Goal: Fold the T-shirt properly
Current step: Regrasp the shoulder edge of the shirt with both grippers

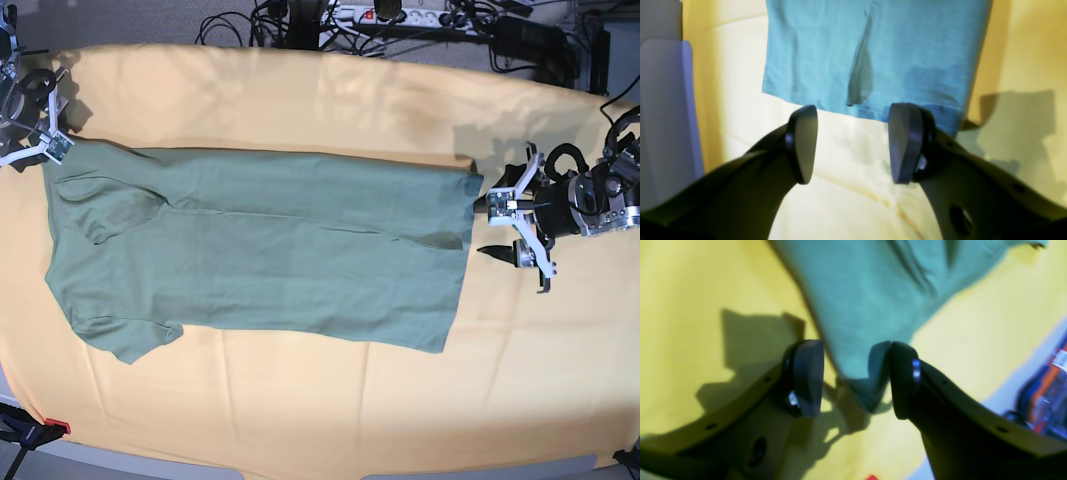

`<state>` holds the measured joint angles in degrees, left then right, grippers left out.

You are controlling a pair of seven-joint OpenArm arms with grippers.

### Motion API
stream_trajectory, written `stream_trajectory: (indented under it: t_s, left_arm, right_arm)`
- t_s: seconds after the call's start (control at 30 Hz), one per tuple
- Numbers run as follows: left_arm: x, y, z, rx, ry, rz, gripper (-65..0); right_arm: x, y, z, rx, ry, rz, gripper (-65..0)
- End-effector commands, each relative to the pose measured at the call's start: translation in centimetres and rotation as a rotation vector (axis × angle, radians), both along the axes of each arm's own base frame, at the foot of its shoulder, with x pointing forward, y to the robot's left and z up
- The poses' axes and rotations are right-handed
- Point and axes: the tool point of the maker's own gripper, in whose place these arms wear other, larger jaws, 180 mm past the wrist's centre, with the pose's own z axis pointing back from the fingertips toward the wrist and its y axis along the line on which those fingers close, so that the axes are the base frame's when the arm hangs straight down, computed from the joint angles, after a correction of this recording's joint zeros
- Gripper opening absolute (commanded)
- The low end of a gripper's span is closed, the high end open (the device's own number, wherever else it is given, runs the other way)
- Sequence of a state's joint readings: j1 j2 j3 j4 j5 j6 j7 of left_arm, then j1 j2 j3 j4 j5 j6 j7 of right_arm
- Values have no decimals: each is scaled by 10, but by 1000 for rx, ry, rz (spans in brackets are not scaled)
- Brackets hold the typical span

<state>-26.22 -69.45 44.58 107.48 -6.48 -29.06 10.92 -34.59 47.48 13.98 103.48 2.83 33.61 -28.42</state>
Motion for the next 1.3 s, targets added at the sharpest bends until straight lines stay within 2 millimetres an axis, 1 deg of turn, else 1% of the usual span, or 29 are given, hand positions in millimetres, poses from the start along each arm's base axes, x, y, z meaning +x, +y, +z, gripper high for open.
stream_trajectory:
  t_s: [0.0, 0.1, 0.3, 0.33, 0.37, 0.4, 0.47, 0.5, 0.57, 0.63, 0.67, 0.8, 0.9, 1.2, 1.27]
  left_arm:
    - [5, 1, 13, -11, -26, -7, -308]
    - [2, 0, 11, -11, -13, -19, -308]
    - [2, -1, 12, -17, -13, -22, -308]
    - [2, -1, 12, -17, -13, -22, -308]
    - [1, -1, 12, -18, -12, -22, -308]
    - [1, -2, 12, -21, -10, -21, -308]
    - [0, -3, 13, -37, 1, -16, -308]
    - [-1, -4, 12, -42, 10, -18, -308]
    - [-10, -4, 8, -28, 55, -47, -308]
    - [-25, -4, 1, 1, 126, -97, -308]
    - [-27, -3, 0, 6, 138, -106, -307]
    - [-28, -2, -3, 17, 140, -107, -307]
    - [-31, 2, -9, 48, 139, -115, -307]
    - [-54, 6, -32, 71, 207, -125, -307]
    - [-58, 11, -39, 108, 206, -137, -307]
  right_arm:
    - [10, -5, 11, -25, -40, 10, -318]
    - [12, -10, 13, -50, -56, 5, -318]
    - [7, -3, 9, -24, -22, 31, -320]
    - [9, -2, 10, -19, -31, 31, -339]
    - [11, -3, 11, -20, -47, 22, -384]
    - [13, -5, 13, -23, -60, 12, -451]
    - [17, -8, 16, -30, -91, -10, -607]
    - [19, -10, 18, -34, -110, -23, -650]
    - [24, -14, 23, -42, -148, -51, -650]
    - [27, -16, 25, -47, -170, -67, -650]
    - [27, -17, 26, -48, -175, -70, -650]
    - [27, -16, 26, -47, -175, -70, -650]
    - [27, -16, 26, -48, -174, -70, -650]
    - [30, -16, 28, -43, -193, -72, -650]
    - [29, -16, 28, -42, -192, -73, -650]
